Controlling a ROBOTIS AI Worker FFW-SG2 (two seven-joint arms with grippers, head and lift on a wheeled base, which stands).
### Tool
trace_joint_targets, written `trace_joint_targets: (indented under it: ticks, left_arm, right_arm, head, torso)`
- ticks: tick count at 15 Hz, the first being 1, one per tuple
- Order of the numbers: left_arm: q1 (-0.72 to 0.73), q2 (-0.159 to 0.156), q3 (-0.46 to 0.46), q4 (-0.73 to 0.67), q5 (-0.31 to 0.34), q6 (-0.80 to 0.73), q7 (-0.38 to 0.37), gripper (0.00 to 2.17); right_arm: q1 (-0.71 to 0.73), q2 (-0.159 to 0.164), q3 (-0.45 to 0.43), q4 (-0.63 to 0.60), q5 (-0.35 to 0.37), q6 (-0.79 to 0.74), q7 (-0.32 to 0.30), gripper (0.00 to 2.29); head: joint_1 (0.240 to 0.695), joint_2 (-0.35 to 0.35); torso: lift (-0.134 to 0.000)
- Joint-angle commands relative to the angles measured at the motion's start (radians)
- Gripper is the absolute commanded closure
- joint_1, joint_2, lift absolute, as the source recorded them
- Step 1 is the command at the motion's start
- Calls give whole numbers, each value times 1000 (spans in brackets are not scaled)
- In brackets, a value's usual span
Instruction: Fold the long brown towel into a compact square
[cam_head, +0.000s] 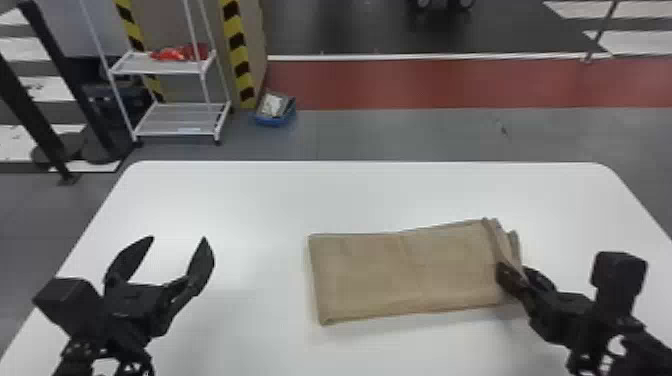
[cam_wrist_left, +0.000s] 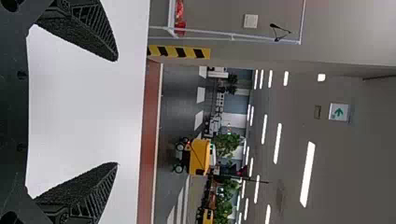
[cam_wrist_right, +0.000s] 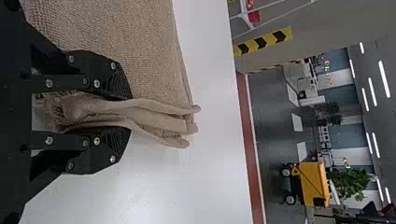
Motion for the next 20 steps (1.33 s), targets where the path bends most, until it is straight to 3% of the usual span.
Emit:
trace_joint_targets:
  ticks: [1, 4, 7, 10, 13, 16, 17, 19, 20]
  left_arm:
    - [0, -6, 0, 0, 0, 0, 0, 80]
    - [0, -6, 0, 0, 0, 0, 2, 80]
    - [0, -6, 0, -2, 0, 0, 0, 80]
    - [3, -6, 3, -5, 0, 0, 2, 80]
    - [5, -6, 6, -3, 0, 0, 0, 80]
    - [2, -6, 8, 1, 0, 3, 0, 80]
    - [2, -6, 8, 1, 0, 3, 0, 80]
    - [2, -6, 12, 4, 0, 3, -6, 80]
    - [2, -6, 15, 8, 0, 3, -6, 80]
  right_arm:
    - [6, 0, -49, -34, -34, 1, 10, 1511]
    - [36, 2, -92, -200, -103, 50, 7, 1511]
    - [69, 14, -32, -372, -126, 90, 3, 1507]
    - [82, 14, 142, -416, -26, 102, -10, 1507]
    - [63, 14, 293, -386, 89, 124, -40, 1507]
    - [25, 12, 412, -306, 150, 136, -66, 1494]
    - [13, 11, 441, -289, 158, 173, -66, 1393]
    - [6, 5, 479, -269, 173, 194, -48, 299]
    - [9, 3, 481, -269, 158, 194, -42, 16]
  head:
    - [695, 26]
    - [695, 4]
    - [695, 4]
    - [695, 59]
    - [695, 164]
    - [695, 239]
    - [695, 256]
    - [695, 287]
    - [695, 302]
  torso:
    - [-118]
    - [-118]
    - [-118]
    - [-118]
    - [-118]
    - [-118]
    - [-118]
    - [-118]
    - [-118]
